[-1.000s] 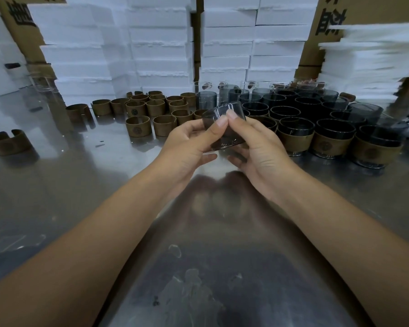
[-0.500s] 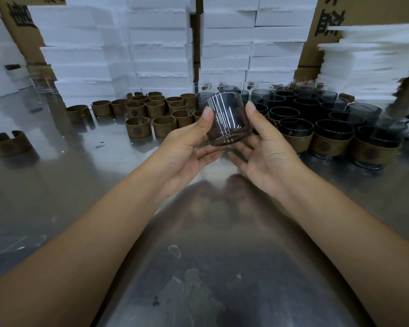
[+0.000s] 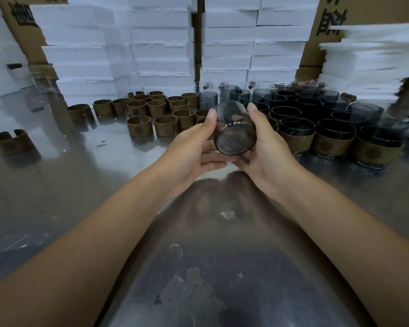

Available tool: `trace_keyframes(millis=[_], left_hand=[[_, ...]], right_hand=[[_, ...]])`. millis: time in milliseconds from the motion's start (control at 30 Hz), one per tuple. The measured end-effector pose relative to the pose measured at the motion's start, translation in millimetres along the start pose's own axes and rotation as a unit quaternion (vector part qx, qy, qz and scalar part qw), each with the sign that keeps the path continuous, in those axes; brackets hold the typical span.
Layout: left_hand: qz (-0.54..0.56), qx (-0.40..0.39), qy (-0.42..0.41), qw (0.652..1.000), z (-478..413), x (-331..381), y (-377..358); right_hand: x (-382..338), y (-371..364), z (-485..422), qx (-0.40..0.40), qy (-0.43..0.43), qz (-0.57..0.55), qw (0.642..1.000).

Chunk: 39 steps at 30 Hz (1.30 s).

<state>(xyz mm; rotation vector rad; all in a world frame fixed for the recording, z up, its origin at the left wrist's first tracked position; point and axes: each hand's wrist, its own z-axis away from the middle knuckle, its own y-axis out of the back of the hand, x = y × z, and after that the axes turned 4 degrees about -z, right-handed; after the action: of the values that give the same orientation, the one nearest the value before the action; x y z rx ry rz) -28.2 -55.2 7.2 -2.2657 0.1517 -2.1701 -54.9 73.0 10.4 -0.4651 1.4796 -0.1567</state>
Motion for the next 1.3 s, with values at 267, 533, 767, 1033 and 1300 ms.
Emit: trace_keyframes(millis=[267, 533, 767, 1033, 1300], left_hand=[[-0.107, -0.003, -0.026, 0.994, 1.6, -5.2, -1.1], [-0.016, 0.004, 0.000, 1.000, -0.7, -2.3, 4.7], [-0.015, 0.003, 0.024, 1.000, -3.1, -3.9, 4.8], [-0.066, 0.033, 0.004, 0.997, -0.4, -3.3, 8.0], [-0.284, 0.198, -0.103, 0.933, -9.9, -7.5, 22.0]], right_hand=[[0.3, 4.9, -4.5, 0.005, -0.028, -0.006, 1.000], [6.9, 3.1, -0.1, -0.067, 0.037, 0.104, 0.992], [9.5, 6.2, -0.8, -0.062, 0.042, 0.116, 0.990], [12.4, 7.8, -3.6, -0.005, 0.074, 0.079, 0.994], [10.8, 5.7, -6.7, 0.100, 0.100, 0.028, 0.990]])
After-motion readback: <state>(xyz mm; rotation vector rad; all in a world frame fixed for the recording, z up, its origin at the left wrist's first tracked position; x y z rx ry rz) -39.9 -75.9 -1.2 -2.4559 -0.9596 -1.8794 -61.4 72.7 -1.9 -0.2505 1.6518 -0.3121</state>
